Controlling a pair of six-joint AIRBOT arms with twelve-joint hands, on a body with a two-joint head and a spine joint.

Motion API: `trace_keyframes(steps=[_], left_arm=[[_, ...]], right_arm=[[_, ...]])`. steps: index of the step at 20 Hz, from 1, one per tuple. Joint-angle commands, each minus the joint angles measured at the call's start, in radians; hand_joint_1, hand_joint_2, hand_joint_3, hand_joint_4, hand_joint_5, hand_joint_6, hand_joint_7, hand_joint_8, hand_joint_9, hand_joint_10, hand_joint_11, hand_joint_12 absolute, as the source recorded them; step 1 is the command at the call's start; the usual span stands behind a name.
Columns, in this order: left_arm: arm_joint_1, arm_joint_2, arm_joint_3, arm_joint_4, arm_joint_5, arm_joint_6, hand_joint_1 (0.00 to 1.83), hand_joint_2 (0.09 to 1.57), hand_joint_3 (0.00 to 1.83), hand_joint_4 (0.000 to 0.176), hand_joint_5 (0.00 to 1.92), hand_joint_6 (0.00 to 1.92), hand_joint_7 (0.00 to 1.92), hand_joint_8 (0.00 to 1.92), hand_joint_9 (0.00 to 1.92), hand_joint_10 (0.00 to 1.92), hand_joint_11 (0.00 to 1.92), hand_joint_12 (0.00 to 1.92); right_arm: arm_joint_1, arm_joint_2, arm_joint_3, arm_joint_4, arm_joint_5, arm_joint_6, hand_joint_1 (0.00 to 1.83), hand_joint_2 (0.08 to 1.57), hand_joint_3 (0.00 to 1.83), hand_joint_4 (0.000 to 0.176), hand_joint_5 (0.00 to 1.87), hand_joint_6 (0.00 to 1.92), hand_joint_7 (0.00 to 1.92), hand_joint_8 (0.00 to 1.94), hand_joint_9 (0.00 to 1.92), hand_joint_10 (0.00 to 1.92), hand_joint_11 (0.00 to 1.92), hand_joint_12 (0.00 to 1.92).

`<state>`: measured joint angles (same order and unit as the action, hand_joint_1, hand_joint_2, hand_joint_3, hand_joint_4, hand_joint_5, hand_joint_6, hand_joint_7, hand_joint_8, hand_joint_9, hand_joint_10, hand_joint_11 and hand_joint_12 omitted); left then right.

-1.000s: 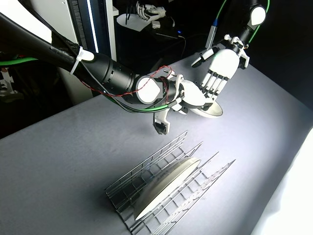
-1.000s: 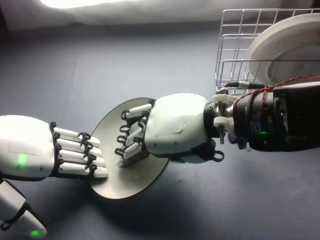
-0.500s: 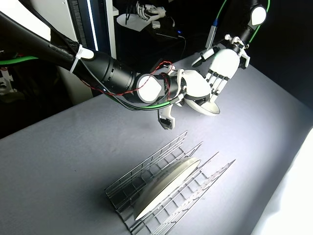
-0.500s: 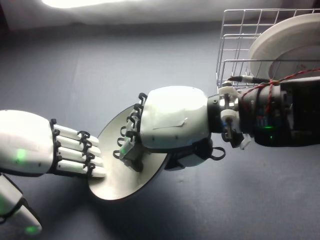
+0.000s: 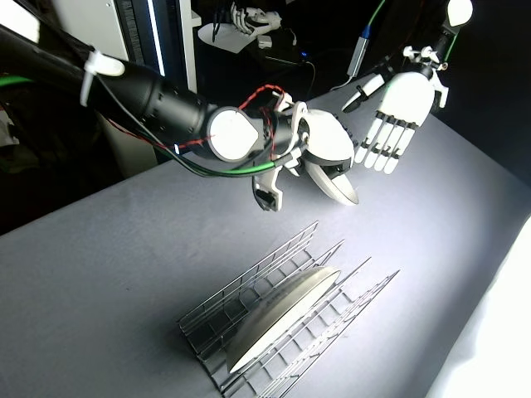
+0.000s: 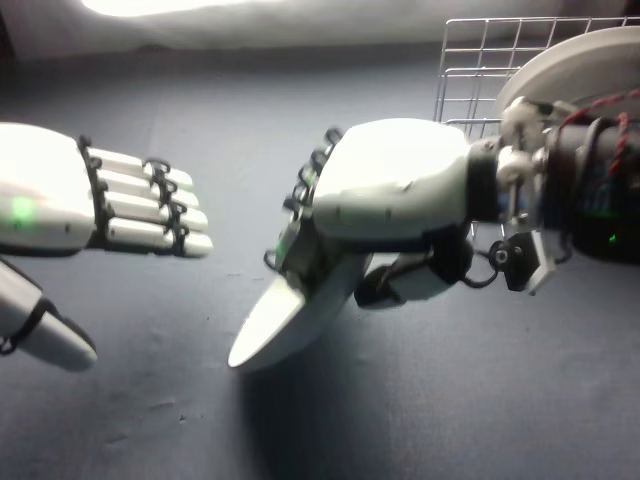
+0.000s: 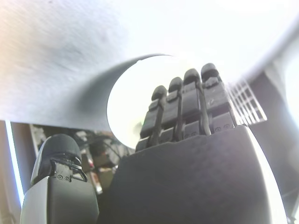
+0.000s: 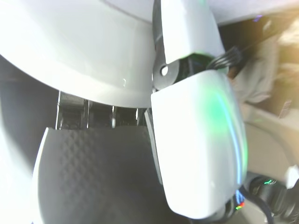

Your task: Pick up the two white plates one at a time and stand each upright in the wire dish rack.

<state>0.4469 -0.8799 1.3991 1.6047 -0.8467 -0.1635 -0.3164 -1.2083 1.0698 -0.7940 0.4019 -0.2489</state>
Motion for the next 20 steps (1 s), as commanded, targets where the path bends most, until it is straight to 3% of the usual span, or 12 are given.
trace_keyframes(steps=[1,5,10,13,20], left_arm=[[-0.017,0.015,0.009,-0.06,-0.025,-0.006,0.0,1.06,0.0,0.0,0.0,0.0,0.0,0.0,0.0,0.0,0.0,0.0],[-0.054,0.019,0.053,-0.055,-0.042,-0.035,0.0,1.06,0.0,0.0,0.0,0.0,0.0,0.0,0.0,0.0,0.0,0.0],[-0.119,0.031,0.063,0.008,-0.048,-0.063,0.0,1.06,0.0,0.0,0.0,0.0,0.0,0.0,0.0,0.0,0.0,0.0],[-0.128,0.033,0.063,0.018,-0.048,-0.067,0.0,1.06,0.0,0.0,0.0,0.0,0.0,0.0,0.0,0.0,0.0,0.0],[-0.135,0.04,0.051,0.043,-0.052,-0.073,0.0,1.06,0.0,0.0,0.0,0.0,0.0,0.0,0.0,0.0,0.0,0.0]], right_arm=[[0.019,0.016,-0.019,0.05,0.09,0.002,1.49,1.09,0.0,0.0,0.94,0.99,1.06,0.74,1.02,0.91,0.78,1.55],[0.056,0.098,-0.097,0.177,0.086,0.003,1.49,1.11,0.0,0.0,0.87,1.11,0.98,0.86,0.97,0.99,0.74,1.6],[0.09,0.199,-0.171,0.315,0.092,0.003,1.49,1.11,0.0,0.0,0.91,1.07,0.98,0.85,0.95,1.01,0.72,1.62],[0.11,0.225,-0.189,0.379,0.101,0.007,1.49,1.11,0.0,0.0,0.9,1.07,0.98,0.85,0.96,1.0,0.72,1.62],[0.151,0.287,-0.215,0.685,0.115,0.016,1.49,1.11,0.0,0.0,0.93,1.06,0.98,0.83,0.96,0.97,0.74,1.61]])
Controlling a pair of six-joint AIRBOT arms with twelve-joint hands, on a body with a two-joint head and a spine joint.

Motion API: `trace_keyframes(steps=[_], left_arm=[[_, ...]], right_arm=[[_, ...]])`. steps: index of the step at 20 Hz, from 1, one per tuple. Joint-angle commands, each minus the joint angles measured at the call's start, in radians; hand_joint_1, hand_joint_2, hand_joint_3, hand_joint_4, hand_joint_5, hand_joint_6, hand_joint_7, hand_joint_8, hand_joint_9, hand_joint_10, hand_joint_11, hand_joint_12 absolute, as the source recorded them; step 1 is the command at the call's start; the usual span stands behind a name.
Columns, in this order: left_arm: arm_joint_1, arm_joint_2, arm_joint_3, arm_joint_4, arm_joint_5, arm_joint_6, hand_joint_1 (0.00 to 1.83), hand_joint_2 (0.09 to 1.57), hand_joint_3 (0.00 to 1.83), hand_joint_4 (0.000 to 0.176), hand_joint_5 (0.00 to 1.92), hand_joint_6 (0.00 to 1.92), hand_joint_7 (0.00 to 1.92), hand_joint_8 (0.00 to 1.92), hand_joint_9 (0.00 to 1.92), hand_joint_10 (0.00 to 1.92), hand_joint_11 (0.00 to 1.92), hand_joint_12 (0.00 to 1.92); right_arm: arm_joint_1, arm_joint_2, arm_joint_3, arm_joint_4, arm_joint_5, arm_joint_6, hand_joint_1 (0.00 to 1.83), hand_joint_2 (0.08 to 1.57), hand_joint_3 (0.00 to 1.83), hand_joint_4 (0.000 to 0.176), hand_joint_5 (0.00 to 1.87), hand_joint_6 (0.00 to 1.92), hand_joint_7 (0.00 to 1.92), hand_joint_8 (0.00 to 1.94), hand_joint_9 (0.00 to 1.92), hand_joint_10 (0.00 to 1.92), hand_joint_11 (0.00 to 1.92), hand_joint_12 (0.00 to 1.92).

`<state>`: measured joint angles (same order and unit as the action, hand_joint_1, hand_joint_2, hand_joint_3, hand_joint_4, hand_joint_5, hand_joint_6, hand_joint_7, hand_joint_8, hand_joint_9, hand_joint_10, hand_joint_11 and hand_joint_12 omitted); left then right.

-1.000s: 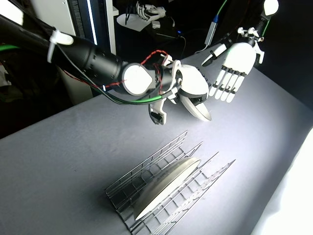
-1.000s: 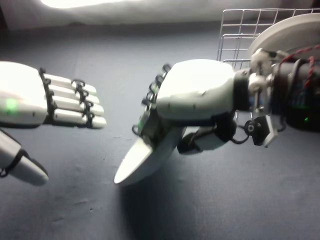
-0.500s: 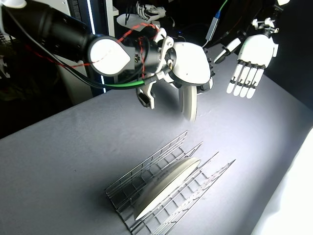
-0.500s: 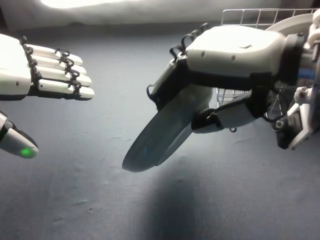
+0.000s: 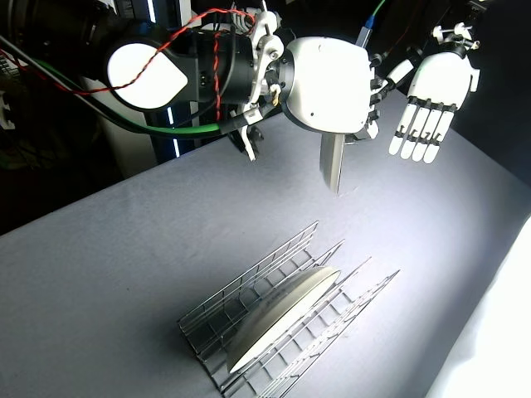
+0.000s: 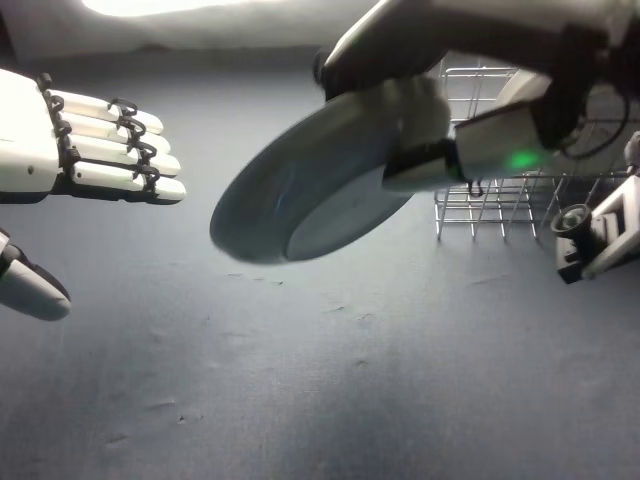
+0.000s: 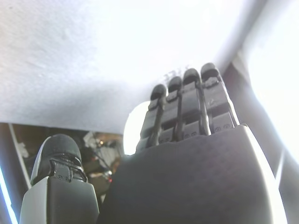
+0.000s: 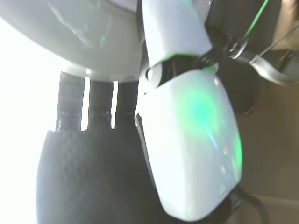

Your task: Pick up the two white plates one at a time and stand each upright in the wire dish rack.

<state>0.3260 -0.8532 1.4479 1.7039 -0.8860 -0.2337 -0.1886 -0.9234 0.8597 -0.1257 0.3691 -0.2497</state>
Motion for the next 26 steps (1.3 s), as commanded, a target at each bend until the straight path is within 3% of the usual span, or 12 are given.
trace_keyframes(steps=[1,5,9,12,15,26], left_arm=[[-0.014,0.014,0.002,-0.054,-0.013,-0.003,0.0,1.06,0.0,0.0,0.0,0.0,0.0,0.0,0.0,0.0,0.0,0.0],[-0.014,0.014,-0.001,-0.05,-0.013,-0.004,0.0,1.06,0.0,0.0,0.0,0.0,0.0,0.0,0.0,0.0,0.0,0.0],[-0.015,0.014,-0.002,-0.044,-0.015,-0.004,0.0,1.06,0.0,0.0,0.0,0.0,0.0,0.0,0.0,0.0,0.0,0.0],[-0.009,0.014,-0.006,-0.04,-0.017,-0.004,0.0,1.06,0.0,0.0,0.0,0.0,0.0,0.0,0.0,0.0,0.0,0.0],[-0.005,0.014,-0.006,-0.038,-0.018,-0.004,0.0,1.06,0.0,0.0,0.0,0.0,0.0,0.0,0.0,0.0,0.0,0.0],[-0.005,0.014,-0.012,-0.036,-0.018,-0.004,0.0,1.06,0.0,0.0,0.0,0.0,0.0,0.0,0.0,0.0,0.0,0.0]], right_arm=[[0.024,0.01,-0.006,0.044,0.149,0.017,1.49,1.11,0.0,0.0,0.92,1.07,0.99,0.83,0.96,0.97,0.73,1.61],[0.025,0.042,-0.006,0.18,0.152,0.019,1.49,1.11,0.0,0.0,0.92,1.05,0.98,0.84,0.97,0.99,0.73,1.61],[0.024,0.069,-0.002,0.254,0.146,0.02,1.49,1.11,0.0,0.0,0.91,1.06,0.99,0.83,0.97,0.98,0.75,1.6],[0.024,0.09,0.004,0.313,0.14,0.02,1.48,1.13,0.0,0.0,0.89,1.13,0.92,0.93,0.88,1.05,0.77,1.6],[0.024,0.103,0.018,0.357,0.134,0.02,1.49,1.11,0.0,0.0,0.89,1.13,0.95,0.89,0.93,0.98,0.81,1.54],[-0.057,0.144,0.078,0.373,0.139,0.015,1.49,1.12,0.0,0.0,0.84,1.18,0.94,0.91,0.94,0.96,0.82,1.53]])
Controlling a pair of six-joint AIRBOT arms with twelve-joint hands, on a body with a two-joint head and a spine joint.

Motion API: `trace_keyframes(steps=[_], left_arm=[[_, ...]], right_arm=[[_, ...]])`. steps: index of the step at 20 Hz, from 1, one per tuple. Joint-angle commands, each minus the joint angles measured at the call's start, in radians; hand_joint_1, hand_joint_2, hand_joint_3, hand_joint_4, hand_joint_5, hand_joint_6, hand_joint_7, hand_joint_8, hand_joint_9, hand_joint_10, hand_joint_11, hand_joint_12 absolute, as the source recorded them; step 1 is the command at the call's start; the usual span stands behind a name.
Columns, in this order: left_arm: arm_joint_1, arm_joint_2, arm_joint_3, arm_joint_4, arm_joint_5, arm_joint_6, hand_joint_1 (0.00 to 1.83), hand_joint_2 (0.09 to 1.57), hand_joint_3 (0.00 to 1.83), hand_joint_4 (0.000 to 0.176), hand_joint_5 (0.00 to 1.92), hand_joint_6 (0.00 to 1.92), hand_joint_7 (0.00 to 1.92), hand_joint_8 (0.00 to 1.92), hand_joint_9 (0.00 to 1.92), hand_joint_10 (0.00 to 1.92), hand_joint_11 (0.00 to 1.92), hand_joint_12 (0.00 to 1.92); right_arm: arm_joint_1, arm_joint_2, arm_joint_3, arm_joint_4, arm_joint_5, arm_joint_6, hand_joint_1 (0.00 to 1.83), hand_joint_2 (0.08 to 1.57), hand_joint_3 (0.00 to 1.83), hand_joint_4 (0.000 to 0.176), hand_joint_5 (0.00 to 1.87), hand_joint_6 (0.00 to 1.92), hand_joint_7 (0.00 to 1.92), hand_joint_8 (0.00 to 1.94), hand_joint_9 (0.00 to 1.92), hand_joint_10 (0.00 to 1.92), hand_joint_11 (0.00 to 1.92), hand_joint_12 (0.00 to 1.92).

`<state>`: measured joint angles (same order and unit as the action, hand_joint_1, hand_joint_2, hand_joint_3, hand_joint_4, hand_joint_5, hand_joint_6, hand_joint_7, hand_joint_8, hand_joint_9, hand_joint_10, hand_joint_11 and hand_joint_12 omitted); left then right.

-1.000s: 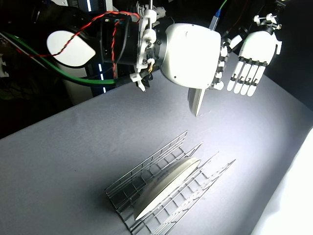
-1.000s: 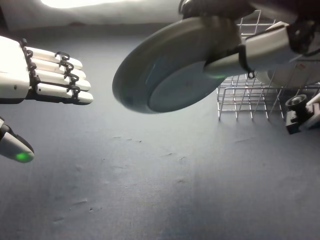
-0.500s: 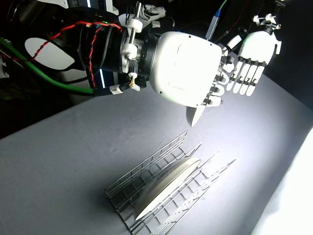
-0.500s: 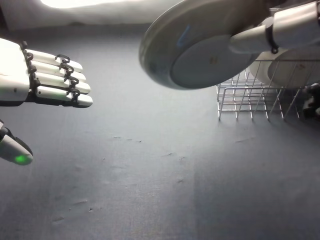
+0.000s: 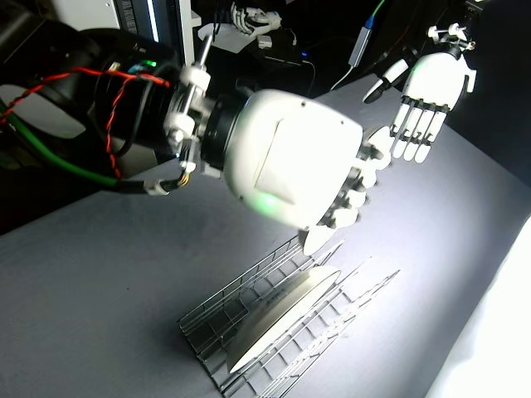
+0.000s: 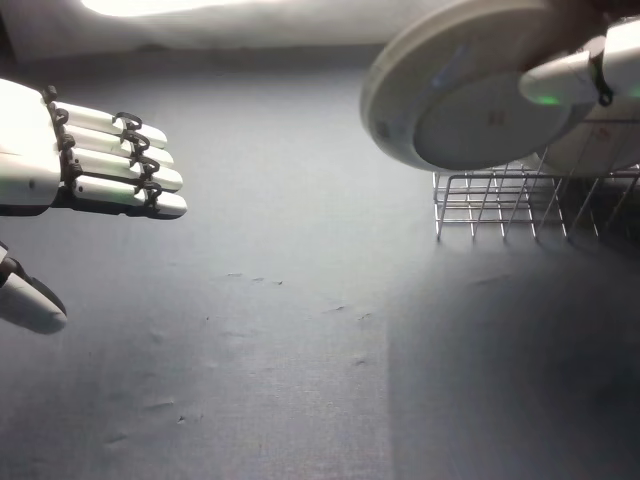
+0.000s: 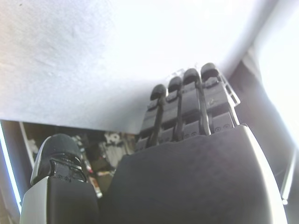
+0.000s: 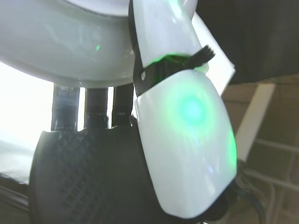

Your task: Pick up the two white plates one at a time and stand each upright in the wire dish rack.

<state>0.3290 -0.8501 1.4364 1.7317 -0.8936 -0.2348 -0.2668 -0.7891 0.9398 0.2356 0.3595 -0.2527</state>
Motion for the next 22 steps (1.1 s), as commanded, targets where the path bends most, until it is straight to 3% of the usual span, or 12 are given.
trace_keyframes(steps=[1,16,17,18,22], left_arm=[[-0.008,0.011,-0.002,-0.064,-0.011,-0.003,0.0,1.07,0.0,0.0,0.0,0.0,0.0,0.0,0.0,0.0,0.0,0.0],[0.003,0.011,-0.022,-0.056,-0.011,-0.003,0.0,1.06,0.0,0.0,0.0,0.0,0.0,0.0,0.0,0.0,0.0,0.0],[0.004,0.011,-0.023,-0.056,-0.011,-0.003,0.0,1.06,0.0,0.0,0.0,0.0,0.0,0.0,0.0,0.0,0.0,0.0],[0.004,0.011,-0.023,-0.056,-0.011,-0.003,0.0,1.06,0.0,0.0,0.0,0.0,0.0,0.0,0.0,0.0,0.0,0.0],[0.01,0.011,-0.026,-0.056,-0.011,-0.003,0.0,1.06,0.0,0.0,0.0,0.0,0.0,0.0,0.0,0.0,0.0,0.0]], right_arm=[[0.008,0.009,0.006,0.012,0.153,0.016,1.49,1.12,0.0,0.0,0.87,1.15,0.95,0.9,0.93,0.98,0.79,1.56],[-0.104,0.009,0.063,-0.045,0.195,-0.028,1.49,1.11,0.0,0.0,0.87,1.13,0.99,0.86,0.92,0.98,0.83,1.52],[-0.107,0.009,0.065,-0.046,0.195,-0.029,1.39,1.13,0.0,0.0,0.86,1.2,0.99,0.9,0.87,1.12,0.8,1.24],[-0.11,0.009,0.066,-0.06,0.195,-0.029,1.38,1.12,0.0,0.0,0.88,1.19,1.01,0.89,0.89,1.12,0.83,1.11],[-0.125,0.009,0.068,-0.118,0.195,-0.029,1.37,1.12,0.0,0.0,0.9,1.18,1.01,0.87,0.88,1.13,0.84,1.05]])
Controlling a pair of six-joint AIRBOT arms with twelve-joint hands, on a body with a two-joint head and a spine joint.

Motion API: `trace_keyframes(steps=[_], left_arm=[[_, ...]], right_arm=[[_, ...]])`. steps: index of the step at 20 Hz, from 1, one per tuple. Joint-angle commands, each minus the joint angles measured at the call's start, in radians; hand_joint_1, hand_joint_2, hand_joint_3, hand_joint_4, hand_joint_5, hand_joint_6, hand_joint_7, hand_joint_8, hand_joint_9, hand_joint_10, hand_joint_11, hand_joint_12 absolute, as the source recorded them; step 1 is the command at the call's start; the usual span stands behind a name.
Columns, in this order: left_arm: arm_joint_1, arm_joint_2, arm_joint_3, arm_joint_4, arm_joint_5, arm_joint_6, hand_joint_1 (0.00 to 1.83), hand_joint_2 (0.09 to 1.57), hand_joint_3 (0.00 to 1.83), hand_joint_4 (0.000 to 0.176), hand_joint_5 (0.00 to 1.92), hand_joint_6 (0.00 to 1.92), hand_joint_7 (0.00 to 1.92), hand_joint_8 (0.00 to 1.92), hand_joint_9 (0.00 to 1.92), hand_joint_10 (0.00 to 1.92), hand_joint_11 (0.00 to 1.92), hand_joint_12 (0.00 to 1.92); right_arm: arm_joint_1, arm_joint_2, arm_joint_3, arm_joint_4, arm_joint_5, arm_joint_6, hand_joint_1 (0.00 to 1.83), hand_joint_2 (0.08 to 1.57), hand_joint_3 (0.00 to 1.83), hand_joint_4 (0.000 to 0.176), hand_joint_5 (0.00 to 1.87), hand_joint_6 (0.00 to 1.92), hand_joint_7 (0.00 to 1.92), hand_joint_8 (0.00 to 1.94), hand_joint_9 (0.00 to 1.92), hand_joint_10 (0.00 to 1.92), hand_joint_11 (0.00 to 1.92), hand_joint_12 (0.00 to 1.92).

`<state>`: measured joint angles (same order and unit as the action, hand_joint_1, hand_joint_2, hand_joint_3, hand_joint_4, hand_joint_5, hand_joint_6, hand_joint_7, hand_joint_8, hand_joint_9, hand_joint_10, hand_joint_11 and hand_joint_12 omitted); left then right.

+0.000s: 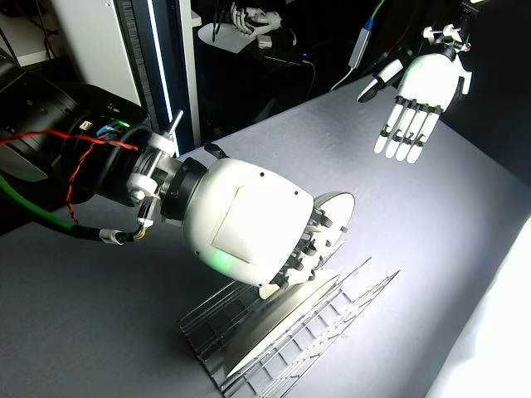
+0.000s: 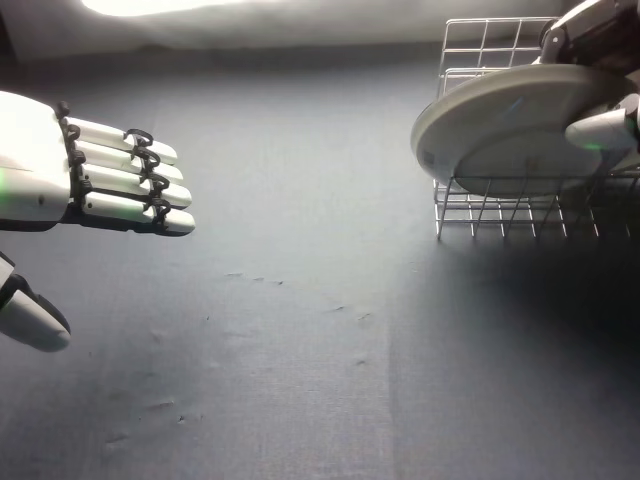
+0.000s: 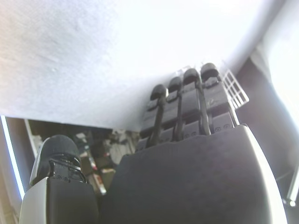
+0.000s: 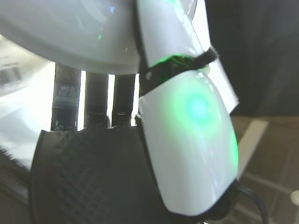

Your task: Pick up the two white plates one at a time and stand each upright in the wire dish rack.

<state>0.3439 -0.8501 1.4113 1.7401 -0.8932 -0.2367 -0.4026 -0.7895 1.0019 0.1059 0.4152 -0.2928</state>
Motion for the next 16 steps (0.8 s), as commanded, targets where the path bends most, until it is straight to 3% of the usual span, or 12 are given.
trace_keyframes(steps=[1,7,12,13,16], left_arm=[[-0.005,0.011,-0.001,-0.064,-0.011,-0.001,0.0,1.06,0.0,0.0,0.0,0.0,0.0,0.0,0.0,0.0,0.0,0.0],[0.001,0.011,-0.003,-0.064,-0.011,0.0,0.0,1.06,0.0,0.0,0.0,0.0,0.0,0.0,0.0,0.0,0.0,0.0],[0.004,0.011,-0.003,-0.065,-0.011,0.0,0.0,1.07,0.0,0.0,0.0,0.0,0.0,0.0,0.0,0.0,0.0,0.0],[0.004,0.01,-0.003,-0.065,-0.011,0.0,0.0,1.06,0.0,0.0,0.0,0.0,0.0,0.0,0.0,0.0,0.0,0.0],[0.005,0.01,-0.003,-0.065,-0.011,0.0,0.0,1.06,0.0,0.0,0.0,0.0,0.0,0.0,0.0,0.0,0.0,0.0]], right_arm=[[0.01,0.009,0.007,-0.005,0.139,0.011,1.37,1.12,0.0,0.0,0.9,1.18,1.01,0.87,0.88,1.13,0.84,1.05],[-0.007,0.009,0.017,-0.111,0.139,0.001,1.38,1.11,0.0,0.0,0.87,1.17,1.03,0.84,0.94,1.09,0.88,1.02],[0.013,0.009,0.018,-0.118,0.142,0.001,1.37,1.13,0.0,0.0,0.84,1.19,1.02,0.89,0.89,1.17,0.79,1.09],[0.027,0.008,0.018,-0.138,0.142,0.001,1.39,1.14,0.0,0.0,0.75,1.26,0.98,0.94,0.9,1.17,0.72,1.28],[0.039,0.005,0.018,-0.176,0.142,0.001,1.36,1.16,0.0,0.0,0.73,1.3,0.96,1.0,0.84,1.27,0.69,1.14]])
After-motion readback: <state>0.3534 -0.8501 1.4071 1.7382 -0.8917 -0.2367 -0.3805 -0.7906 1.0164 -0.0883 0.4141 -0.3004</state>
